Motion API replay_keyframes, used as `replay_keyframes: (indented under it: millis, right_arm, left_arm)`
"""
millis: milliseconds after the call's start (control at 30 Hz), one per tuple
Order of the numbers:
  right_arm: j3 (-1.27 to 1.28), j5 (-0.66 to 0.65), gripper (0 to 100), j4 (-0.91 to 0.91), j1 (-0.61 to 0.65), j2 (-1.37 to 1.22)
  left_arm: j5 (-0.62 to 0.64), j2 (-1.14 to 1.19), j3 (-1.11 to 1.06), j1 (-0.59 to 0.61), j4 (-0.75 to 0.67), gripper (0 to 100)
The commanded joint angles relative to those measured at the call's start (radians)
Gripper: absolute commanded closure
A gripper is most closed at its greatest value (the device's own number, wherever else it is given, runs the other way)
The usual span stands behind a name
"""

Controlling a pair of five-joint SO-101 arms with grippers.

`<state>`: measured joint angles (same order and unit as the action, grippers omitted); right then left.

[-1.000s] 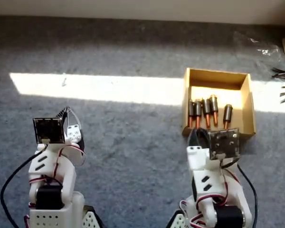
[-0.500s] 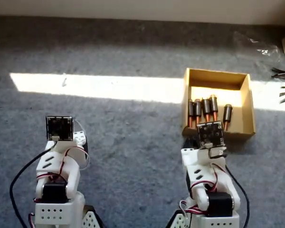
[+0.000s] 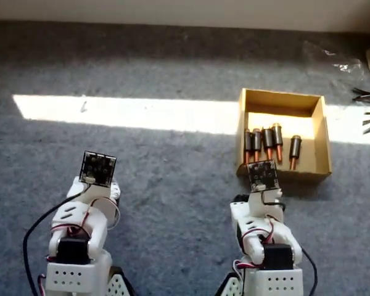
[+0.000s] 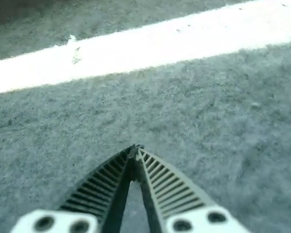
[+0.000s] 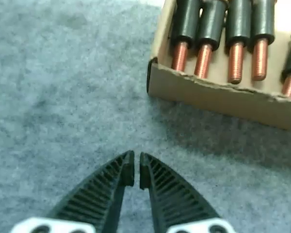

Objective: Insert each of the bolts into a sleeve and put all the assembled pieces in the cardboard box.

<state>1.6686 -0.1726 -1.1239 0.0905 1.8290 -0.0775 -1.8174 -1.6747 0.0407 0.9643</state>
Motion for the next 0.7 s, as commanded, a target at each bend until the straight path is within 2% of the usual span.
replay_keyframes:
  millis: [0,133,267,333,533,667]
  right_arm:
    - [0.084,0.012,98.4,0.019,-0.005,0.008]
    - [0.119,0.129,98.4,0.016,-0.005,0.008]
    - [0.119,0.219,97.8,0.015,-0.005,0.008]
    - [0.119,0.23,97.8,0.004,0.001,0.007]
    - [0.119,0.221,97.8,-0.082,0.137,0.007]
    - [0.119,0.222,98.0,-0.125,0.157,0.008]
  left_arm:
    - [0.103,-0.004,-0.021,-0.073,0.055,99]
    - [0.164,-0.004,-0.021,-0.082,0.112,99]
    - [0.17,-0.004,-0.021,-0.082,0.184,99]
    - [0.17,-0.004,-0.021,-0.081,0.222,99]
    - [0.209,-0.004,-0.021,-0.059,0.282,99]
    - [0.206,-0.004,-0.021,-0.038,0.325,99]
